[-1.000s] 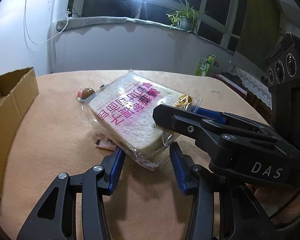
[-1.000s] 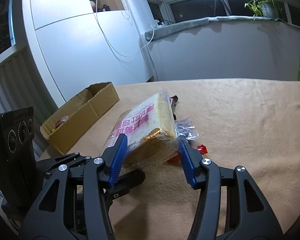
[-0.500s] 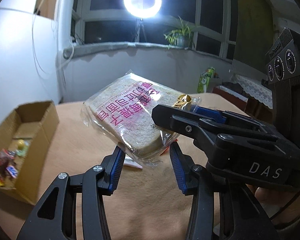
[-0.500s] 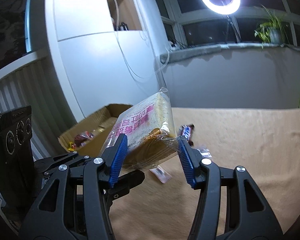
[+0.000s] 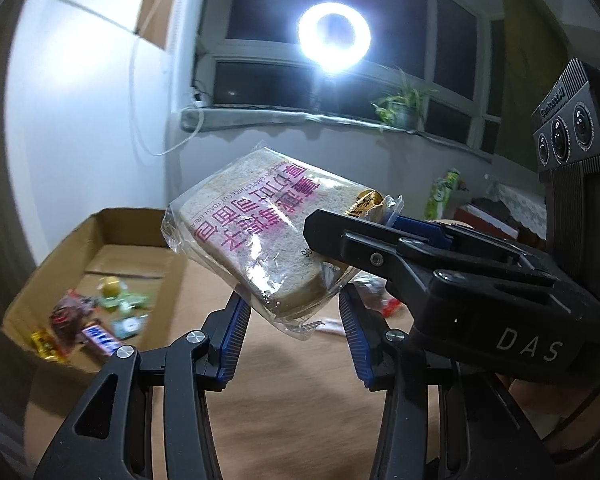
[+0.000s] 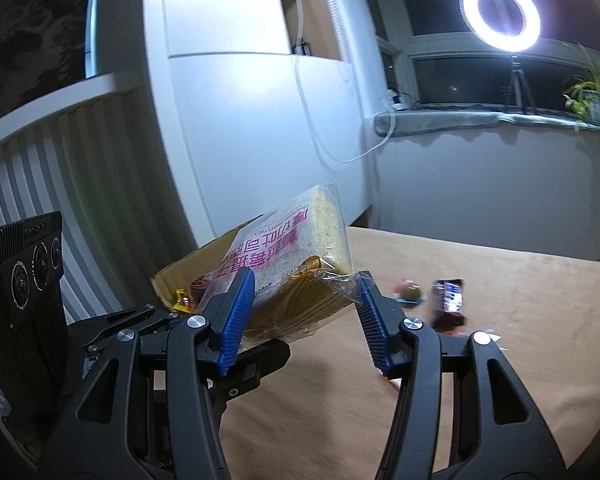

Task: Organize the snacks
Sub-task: 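Lower the bread bag into the cardboard box and open the left gripper, then grasp the pink-white candy with the left gripper while the right gripper grasps the clear candy bag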

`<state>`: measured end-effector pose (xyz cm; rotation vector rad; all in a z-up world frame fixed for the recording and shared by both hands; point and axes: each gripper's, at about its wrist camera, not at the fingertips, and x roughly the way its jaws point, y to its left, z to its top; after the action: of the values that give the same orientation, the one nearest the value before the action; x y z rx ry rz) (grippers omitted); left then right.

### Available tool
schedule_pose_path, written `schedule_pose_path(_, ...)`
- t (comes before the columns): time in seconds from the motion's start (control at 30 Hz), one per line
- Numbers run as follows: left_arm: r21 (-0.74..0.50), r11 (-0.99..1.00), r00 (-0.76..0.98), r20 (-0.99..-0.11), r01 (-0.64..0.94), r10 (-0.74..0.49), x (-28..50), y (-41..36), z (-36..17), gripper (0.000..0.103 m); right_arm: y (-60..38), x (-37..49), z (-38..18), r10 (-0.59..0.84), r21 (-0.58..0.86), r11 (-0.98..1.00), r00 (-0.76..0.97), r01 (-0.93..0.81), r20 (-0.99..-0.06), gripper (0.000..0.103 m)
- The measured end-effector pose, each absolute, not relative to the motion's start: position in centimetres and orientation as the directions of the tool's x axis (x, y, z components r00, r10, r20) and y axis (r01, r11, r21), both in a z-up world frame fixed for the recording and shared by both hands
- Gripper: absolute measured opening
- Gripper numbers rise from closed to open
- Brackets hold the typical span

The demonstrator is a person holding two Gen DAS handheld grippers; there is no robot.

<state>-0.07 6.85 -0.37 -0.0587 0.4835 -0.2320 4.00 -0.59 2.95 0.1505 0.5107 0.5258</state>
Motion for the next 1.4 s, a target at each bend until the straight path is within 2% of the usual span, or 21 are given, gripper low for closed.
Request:
schedule_pose_path(0.5,-0.134,0.991,0.888,-0.453,0.018,-0.078,-0.2,16.3,-1.1,0.044,10.6,8.4,2.7,0.611,0.246,0.787,0.657,-0.566,-0.441,0.055)
schedule_pose_path(0.53,-0.124,0.992,0.887,-0.458,0.012,-0.068,0.5,16.8,-1.2,0.047,11.2,9.1,2.6,0.605,0.242,0.792,0.663,-0.561,-0.442,0.057)
schedule_pose_path(0.57,-0.117,0.993,0.884,-0.463,0.011,-0.064,0.9,17.1,-1.3,0.058,11.9,10.1,2.3,0.590,0.227,0.801,0.663,-0.554,-0.460,0.064)
schedule_pose_path(0.6,-0.109,0.994,0.880,-0.474,-0.012,-0.041,1.8,17.8,-1.7,0.065,12.5,10.9,2.0,0.569,0.212,0.813,0.662,-0.543,-0.488,0.065)
schedule_pose_path(0.67,-0.103,0.989,0.867,-0.498,-0.102,0.037,2.4,19.4,-2.3,0.069,11.9,11.4,2.2,0.551,0.218,0.829,0.683,-0.515,-0.479,0.066)
schedule_pose_path(0.7,-0.124,0.983,0.866,-0.497,-0.133,0.054,2.2,20.3,-2.5,0.069,11.3,11.2,2.3,0.555,0.226,0.828,0.691,-0.513,-0.463,0.072)
schedule_pose_path(0.77,-0.184,0.970,0.870,-0.491,-0.160,0.051,1.2,22.0,-2.9,0.077,10.0,10.8,2.0,0.519,0.211,0.852,0.717,-0.479,-0.466,0.075)
schedule_pose_path(0.9,-0.235,0.950,0.873,-0.483,-0.204,0.068,-0.1,23.6,-3.3,0.077,8.4,10.3,1.0,0.492,0.219,0.868,0.715,-0.445,-0.496,0.075)
schedule_pose_path(1.13,-0.224,0.956,0.885,-0.460,-0.189,0.067,-0.8,22.7,-2.4,0.078,6.7,8.0,-1.6,0.416,0.157,0.902,0.714,-0.402,-0.562,0.076)
schedule_pose_path(1.4,-0.204,0.970,0.892,-0.451,-0.135,0.029,-0.7,19.7,-1.2,0.078,4.2,6.0,-3.0,0.417,0.175,0.903,0.711,-0.391,-0.566,0.076)
